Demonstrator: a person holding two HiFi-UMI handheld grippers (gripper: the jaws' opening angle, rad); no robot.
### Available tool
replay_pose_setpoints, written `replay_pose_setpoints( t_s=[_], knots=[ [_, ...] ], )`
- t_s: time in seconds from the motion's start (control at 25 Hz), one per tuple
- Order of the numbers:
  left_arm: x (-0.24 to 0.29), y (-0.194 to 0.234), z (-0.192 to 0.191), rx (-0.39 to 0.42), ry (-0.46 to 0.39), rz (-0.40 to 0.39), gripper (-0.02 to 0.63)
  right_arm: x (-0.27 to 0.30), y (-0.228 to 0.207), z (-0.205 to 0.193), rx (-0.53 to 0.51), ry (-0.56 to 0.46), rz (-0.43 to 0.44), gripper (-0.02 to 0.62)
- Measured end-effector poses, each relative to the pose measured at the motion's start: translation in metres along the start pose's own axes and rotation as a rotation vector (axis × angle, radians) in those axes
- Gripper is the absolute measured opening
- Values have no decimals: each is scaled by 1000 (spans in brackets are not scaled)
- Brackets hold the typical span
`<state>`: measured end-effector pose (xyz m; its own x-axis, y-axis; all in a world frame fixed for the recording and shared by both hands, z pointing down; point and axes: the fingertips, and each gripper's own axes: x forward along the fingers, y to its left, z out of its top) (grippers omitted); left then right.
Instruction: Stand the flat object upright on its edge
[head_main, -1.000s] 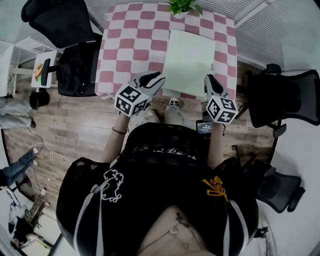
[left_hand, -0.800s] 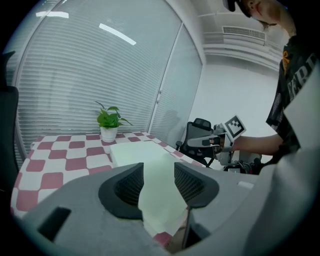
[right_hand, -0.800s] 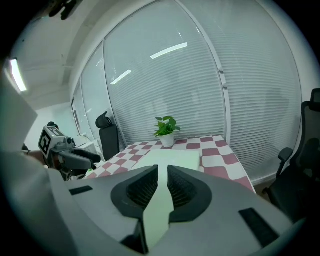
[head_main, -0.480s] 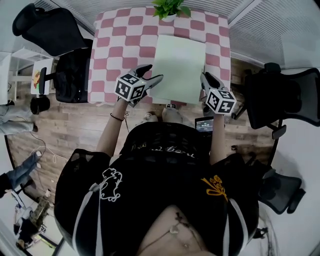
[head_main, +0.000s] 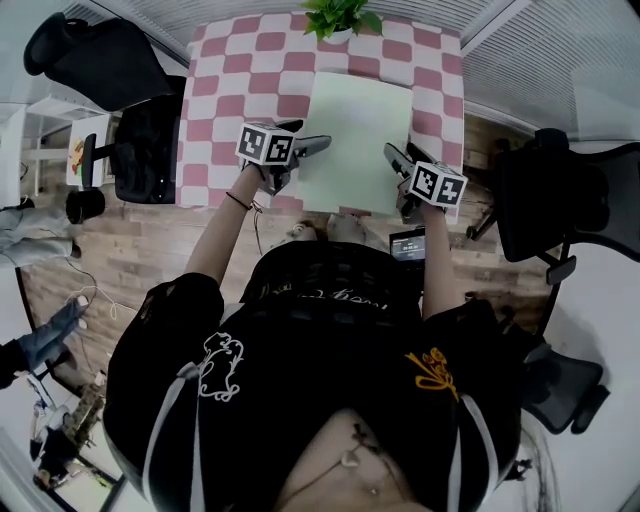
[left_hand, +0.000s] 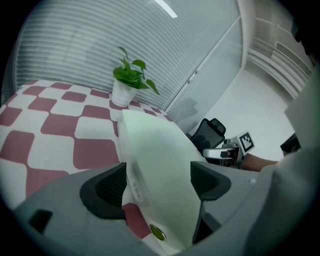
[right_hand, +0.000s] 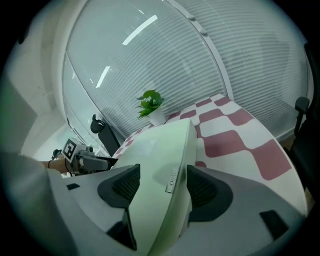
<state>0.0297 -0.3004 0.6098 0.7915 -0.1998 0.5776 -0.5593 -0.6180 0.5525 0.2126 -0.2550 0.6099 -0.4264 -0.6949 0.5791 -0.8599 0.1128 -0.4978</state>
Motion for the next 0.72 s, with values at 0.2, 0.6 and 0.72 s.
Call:
replay_pose_setpoints(
  t_s=[0.2, 0.6, 0.72],
  knots=[
    [13, 17, -2, -140, -3, -18, 403, 11, -8, -6, 139, -1, 8, 259],
    [24, 14, -11, -252, 15, -91, 402, 18, -16, -8, 219, 47, 59, 272],
    [21, 10, -10, -217, 28, -70, 400, 15, -13, -6, 186, 56, 36, 272]
  ],
)
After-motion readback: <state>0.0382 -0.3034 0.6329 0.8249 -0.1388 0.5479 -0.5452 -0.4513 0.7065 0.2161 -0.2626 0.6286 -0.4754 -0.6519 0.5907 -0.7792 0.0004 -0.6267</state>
